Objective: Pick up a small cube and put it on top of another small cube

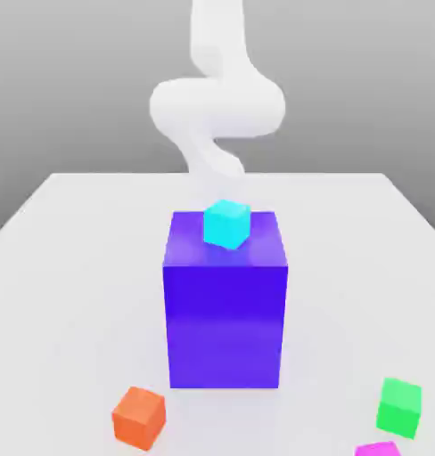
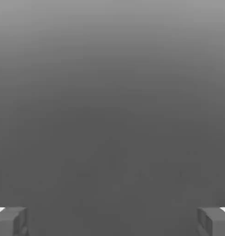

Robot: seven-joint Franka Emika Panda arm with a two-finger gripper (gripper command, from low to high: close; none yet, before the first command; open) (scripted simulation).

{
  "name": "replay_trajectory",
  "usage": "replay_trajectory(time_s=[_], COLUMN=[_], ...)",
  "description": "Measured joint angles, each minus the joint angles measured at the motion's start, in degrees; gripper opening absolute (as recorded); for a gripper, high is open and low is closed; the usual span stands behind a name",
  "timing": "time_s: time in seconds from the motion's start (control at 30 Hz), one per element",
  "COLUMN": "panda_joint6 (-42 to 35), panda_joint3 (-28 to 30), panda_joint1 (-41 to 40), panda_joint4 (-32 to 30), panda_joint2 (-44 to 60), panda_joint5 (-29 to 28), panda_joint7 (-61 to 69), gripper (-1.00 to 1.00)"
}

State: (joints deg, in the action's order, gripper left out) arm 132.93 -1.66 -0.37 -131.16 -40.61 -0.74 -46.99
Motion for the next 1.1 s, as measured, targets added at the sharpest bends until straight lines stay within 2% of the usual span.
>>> replay_trajectory(time_s=[0.57, 1.1], panda_joint6=[7.8, 16.8], panda_joint3=[-9.2, -10.7], panda_joint1=[0.7, 7.4], panda_joint4=[4.2, 8.3], panda_joint2=[35.7, 68.2], panda_joint5=[-7.9, -10.9], panda_joint7=[-10.0, -16.0], gripper=[0.0, 0.0])
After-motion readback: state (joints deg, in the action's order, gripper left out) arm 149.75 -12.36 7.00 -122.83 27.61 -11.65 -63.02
